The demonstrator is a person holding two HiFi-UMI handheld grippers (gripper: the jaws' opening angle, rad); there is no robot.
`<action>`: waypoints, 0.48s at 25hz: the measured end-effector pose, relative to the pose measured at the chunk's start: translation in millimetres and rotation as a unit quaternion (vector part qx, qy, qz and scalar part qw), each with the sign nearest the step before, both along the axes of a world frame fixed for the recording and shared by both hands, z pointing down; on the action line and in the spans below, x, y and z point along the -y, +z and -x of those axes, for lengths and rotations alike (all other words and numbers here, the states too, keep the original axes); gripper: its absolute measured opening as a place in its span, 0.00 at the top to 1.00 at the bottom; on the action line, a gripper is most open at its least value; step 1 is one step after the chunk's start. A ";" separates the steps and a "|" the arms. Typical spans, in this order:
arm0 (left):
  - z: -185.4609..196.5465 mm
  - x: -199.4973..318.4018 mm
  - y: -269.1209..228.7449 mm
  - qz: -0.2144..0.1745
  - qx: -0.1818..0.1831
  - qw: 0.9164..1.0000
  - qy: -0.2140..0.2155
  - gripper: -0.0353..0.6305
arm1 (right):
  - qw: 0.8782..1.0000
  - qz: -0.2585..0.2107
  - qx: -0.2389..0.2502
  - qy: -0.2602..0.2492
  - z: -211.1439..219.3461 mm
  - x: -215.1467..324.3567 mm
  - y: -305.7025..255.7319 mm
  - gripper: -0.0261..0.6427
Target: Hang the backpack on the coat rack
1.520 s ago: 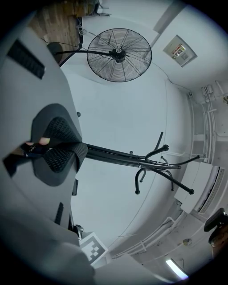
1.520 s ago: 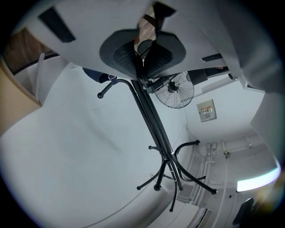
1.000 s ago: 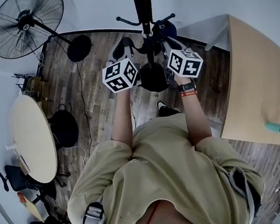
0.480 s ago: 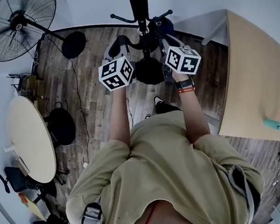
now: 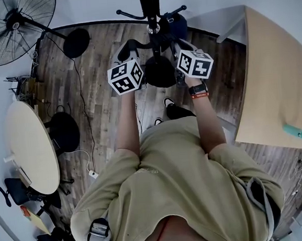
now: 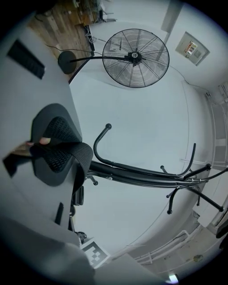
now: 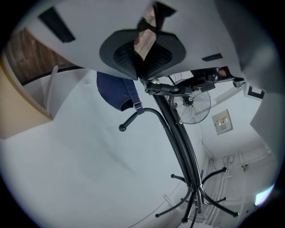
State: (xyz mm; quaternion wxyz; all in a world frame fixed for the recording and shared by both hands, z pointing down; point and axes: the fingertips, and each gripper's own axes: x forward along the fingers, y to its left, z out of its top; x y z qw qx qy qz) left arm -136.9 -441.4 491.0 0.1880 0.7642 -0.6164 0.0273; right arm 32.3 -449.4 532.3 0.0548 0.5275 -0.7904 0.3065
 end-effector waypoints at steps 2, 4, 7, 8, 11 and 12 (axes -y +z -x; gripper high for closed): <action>0.0 -0.8 13.1 0.012 0.003 1.000 0.000 0.91 | 1.000 0.008 -0.007 0.002 -1.9 -2.1 10.6 0.88; -2.1 -3.2 26.6 0.024 0.011 1.000 0.003 0.91 | 1.000 0.016 -0.005 0.002 -2.9 -4.7 20.7 0.88; -7.3 -8.2 44.6 0.042 0.022 0.999 0.015 0.91 | 1.000 0.019 -0.006 -0.003 -0.9 -8.8 28.0 0.88; -9.3 -9.8 50.3 0.049 0.026 0.998 0.020 0.91 | 1.000 0.019 -0.012 -0.004 0.3 -10.3 29.4 0.88; -18.0 -13.9 69.2 0.068 0.035 0.996 0.037 0.91 | 0.999 0.022 -0.019 -0.015 8.5 -14.3 39.9 0.88; -21.9 -15.5 74.7 0.072 0.036 0.996 0.044 0.91 | 0.999 0.022 -0.020 -0.020 11.1 -15.8 42.9 0.88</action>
